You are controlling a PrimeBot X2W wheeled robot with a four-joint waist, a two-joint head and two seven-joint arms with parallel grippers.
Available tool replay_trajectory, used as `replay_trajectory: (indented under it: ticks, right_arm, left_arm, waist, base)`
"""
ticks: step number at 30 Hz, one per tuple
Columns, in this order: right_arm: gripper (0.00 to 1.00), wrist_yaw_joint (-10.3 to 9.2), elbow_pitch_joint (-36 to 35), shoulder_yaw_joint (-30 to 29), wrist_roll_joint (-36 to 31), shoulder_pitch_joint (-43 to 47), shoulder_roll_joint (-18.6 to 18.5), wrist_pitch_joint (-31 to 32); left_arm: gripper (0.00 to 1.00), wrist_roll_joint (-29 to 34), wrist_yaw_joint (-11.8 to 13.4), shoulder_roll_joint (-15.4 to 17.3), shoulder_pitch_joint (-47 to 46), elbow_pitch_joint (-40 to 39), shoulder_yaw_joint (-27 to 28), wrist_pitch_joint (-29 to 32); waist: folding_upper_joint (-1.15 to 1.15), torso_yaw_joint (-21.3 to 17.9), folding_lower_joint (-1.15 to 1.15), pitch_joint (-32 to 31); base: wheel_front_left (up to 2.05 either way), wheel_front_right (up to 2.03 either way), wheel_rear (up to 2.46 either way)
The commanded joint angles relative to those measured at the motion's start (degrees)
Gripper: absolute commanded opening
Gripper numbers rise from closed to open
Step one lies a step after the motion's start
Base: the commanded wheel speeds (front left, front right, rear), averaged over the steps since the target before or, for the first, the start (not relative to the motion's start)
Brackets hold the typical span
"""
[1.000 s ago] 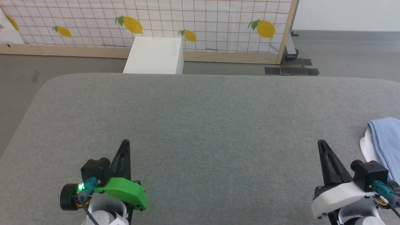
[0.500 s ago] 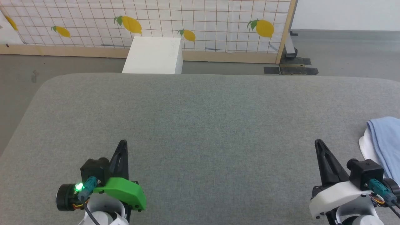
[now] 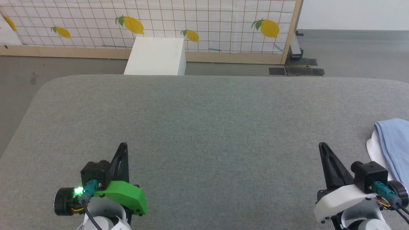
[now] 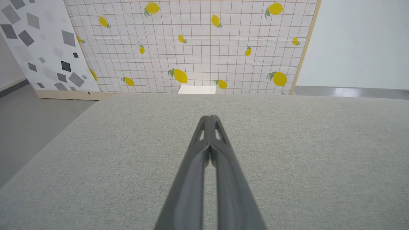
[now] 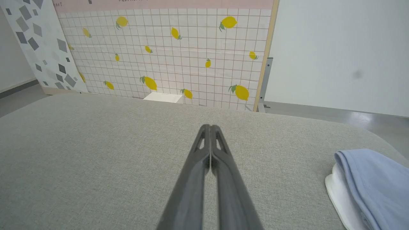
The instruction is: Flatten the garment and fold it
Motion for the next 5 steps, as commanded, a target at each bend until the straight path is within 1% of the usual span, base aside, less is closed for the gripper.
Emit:
replay_trajectory:
  ticks: [1,5]
  right_arm:
    - [0.00,-0.08,0.00,0.26,-0.86,-1.05,0.12,0.17]
    - [0.00,-0.08,0.00,0.44,-1.16,-1.15,0.13,0.38]
  left_arm:
    - [0.00,1.04,0.40,-0.22,1.01,-0.59,0.14,0.47]
    - [0.00,1.53,0.55,-0.23,1.20,-1.11,0.29,0.93]
  waist:
    - [0.00,-0.02,0.00,0.01]
    - [0.00,-0.08,0.00,0.04]
  base:
    - [0.00,0.00,0.00]
    - [0.00,0.00,0.00]
